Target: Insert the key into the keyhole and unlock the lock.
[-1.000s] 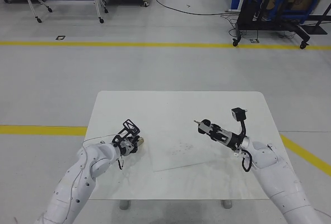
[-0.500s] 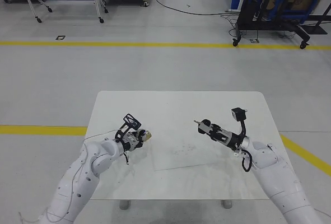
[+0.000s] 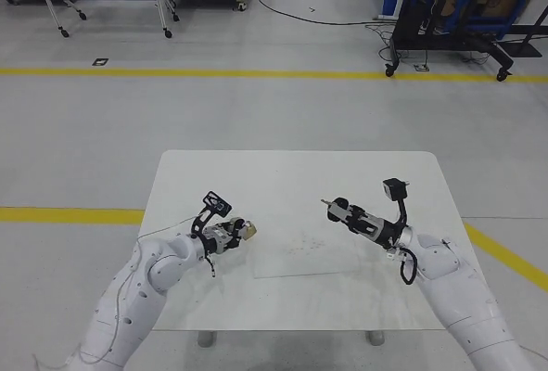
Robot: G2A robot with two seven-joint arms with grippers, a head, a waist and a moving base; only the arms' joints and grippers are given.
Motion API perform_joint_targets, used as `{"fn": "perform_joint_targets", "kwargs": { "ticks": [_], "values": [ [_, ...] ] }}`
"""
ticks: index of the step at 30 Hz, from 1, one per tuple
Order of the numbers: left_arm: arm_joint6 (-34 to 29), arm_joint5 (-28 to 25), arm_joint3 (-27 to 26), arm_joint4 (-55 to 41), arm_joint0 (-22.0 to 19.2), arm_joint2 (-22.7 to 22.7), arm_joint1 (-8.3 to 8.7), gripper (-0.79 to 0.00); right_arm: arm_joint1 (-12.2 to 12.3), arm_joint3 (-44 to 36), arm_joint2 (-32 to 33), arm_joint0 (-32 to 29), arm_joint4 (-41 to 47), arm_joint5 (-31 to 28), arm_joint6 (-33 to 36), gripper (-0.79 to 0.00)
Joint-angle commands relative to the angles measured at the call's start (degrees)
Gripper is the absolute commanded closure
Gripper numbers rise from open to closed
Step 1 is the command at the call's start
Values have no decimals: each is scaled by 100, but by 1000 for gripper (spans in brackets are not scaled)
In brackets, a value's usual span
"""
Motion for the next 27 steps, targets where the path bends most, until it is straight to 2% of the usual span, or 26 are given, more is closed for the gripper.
{"fn": "perform_joint_targets", "kwargs": {
  "ticks": [1, 3, 8, 9, 11, 21, 24, 27],
  "values": [
    [-432, -326, 522, -2877, -243, 41, -62, 0, -39, 2, -107, 34, 21, 143, -214, 0],
    [-910, -419, 1019, -4040, -532, 117, -120, 0, -100, 112, -248, 145, 38, 280, -501, 0],
    [-1690, -332, 2096, -6157, -1169, 338, -308, 0, -269, 389, -625, 465, 125, 414, -1109, 0],
    [-1746, -317, 2201, -6279, -1244, 363, -329, 0, -288, 407, -658, 499, 138, 430, -1173, 0],
    [-1683, -336, 2478, -5897, -1488, 443, -345, 0, -320, 425, -775, 582, 94, 515, -1115, 0],
    [-1655, -313, 2465, -5940, -1465, 442, -349, 0, -320, 425, -775, 582, 94, 515, -1115, 0],
    [-1702, -52, 2312, -6742, -1287, 416, -399, 0, -347, 341, -835, 555, 85, 666, -1239, 0],
    [-2187, 330, 2298, -8200, -1179, 317, -471, 0, -439, 367, -1060, 609, 56, 824, -1504, 0]
  ]
}}
